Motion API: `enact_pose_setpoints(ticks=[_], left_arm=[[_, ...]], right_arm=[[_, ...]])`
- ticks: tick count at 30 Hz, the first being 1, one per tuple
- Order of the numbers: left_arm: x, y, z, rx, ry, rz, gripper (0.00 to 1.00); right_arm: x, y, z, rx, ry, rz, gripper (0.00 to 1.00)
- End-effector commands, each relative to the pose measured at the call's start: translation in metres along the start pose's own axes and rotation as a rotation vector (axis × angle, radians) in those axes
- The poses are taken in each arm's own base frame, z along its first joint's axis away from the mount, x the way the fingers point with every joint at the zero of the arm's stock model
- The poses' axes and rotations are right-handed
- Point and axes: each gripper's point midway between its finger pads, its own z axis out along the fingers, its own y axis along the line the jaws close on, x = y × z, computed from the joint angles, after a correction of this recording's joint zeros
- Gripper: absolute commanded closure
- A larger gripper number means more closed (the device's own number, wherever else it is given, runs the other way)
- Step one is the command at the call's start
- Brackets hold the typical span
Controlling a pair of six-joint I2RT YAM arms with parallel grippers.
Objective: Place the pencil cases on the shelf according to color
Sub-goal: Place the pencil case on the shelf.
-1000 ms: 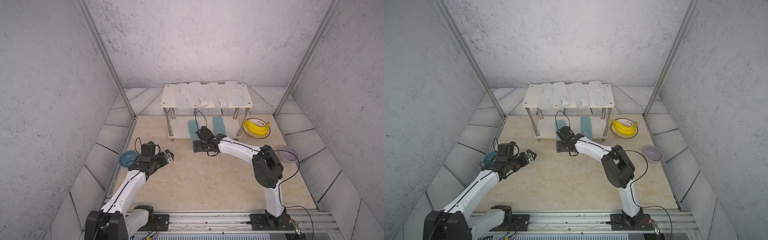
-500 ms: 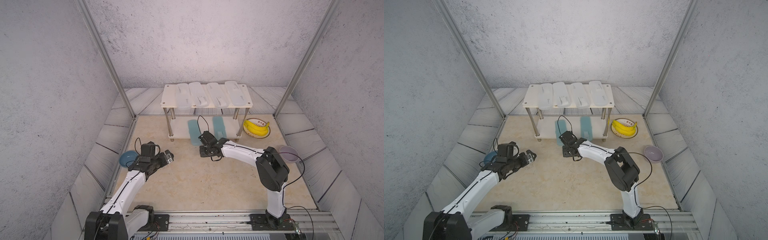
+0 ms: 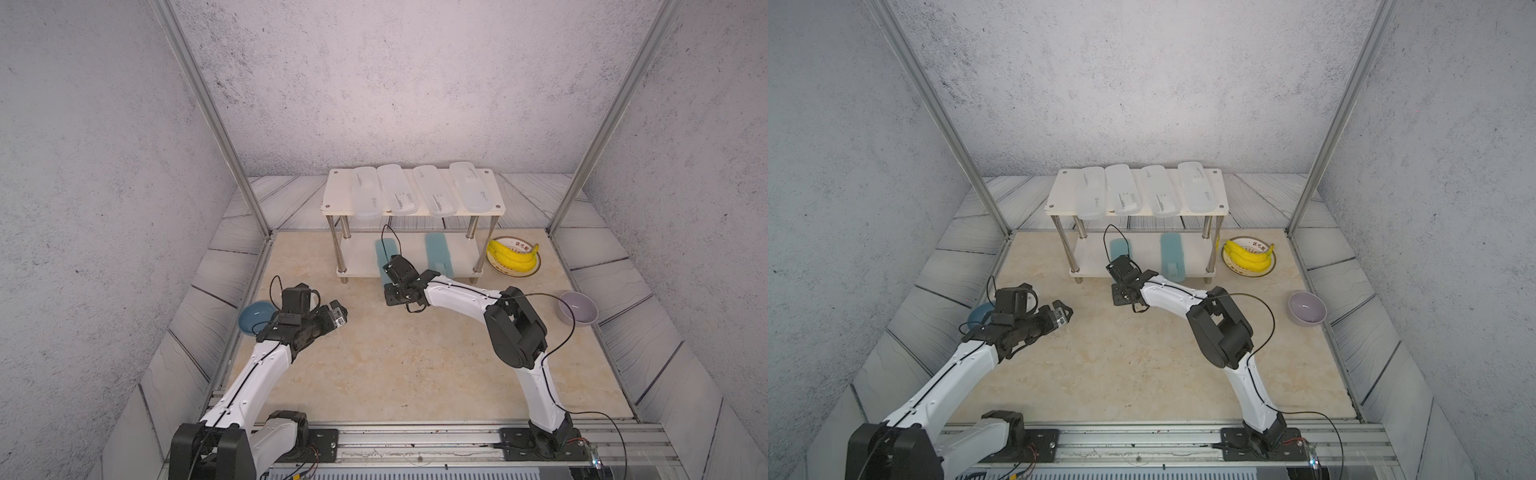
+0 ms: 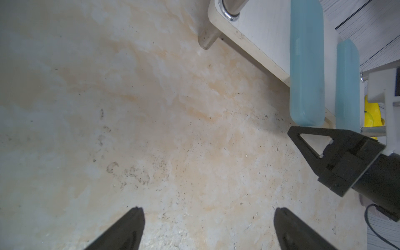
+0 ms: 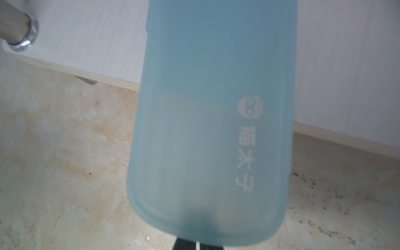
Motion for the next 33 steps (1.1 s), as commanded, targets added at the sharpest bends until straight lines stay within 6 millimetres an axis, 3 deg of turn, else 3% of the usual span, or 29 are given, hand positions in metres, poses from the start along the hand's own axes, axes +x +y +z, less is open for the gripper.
enact_pose_setpoints(ticks=[1, 11, 22, 26, 29, 33], left_arm=[[-0.005, -0.003, -0.003, -0.001, -0.012, 0.022, 0.00], [-0.005, -0.002, -0.003, -0.005, -0.011, 0.024, 0.00], [-0.004, -0.003, -0.003, -0.004, -0.004, 0.025, 0.00], [-0.005, -0.002, -0.005, -0.015, -0.011, 0.029, 0.00], [-0.010, -0.001, -0.008, -0.030, -0.023, 0.029, 0.00], [-0.020, -0.005, -0.016, -0.036, -0.057, 0.034, 0.00]], right_arm=[[-0.012, 0.008, 0.005, -0.011, -0.027, -0.034, 0.88], [-0.043, 0.020, 0.014, -0.021, -0.106, -0.066, 0.87], [-0.051, 0.024, 0.018, -0.030, -0.127, -0.084, 0.86], [-0.048, 0.030, 0.010, -0.071, -0.107, -0.103, 0.83], [-0.042, 0.029, 0.002, -0.081, -0.086, -0.098, 0.73], [-0.028, 0.027, -0.008, -0.093, -0.070, -0.094, 0.47]])
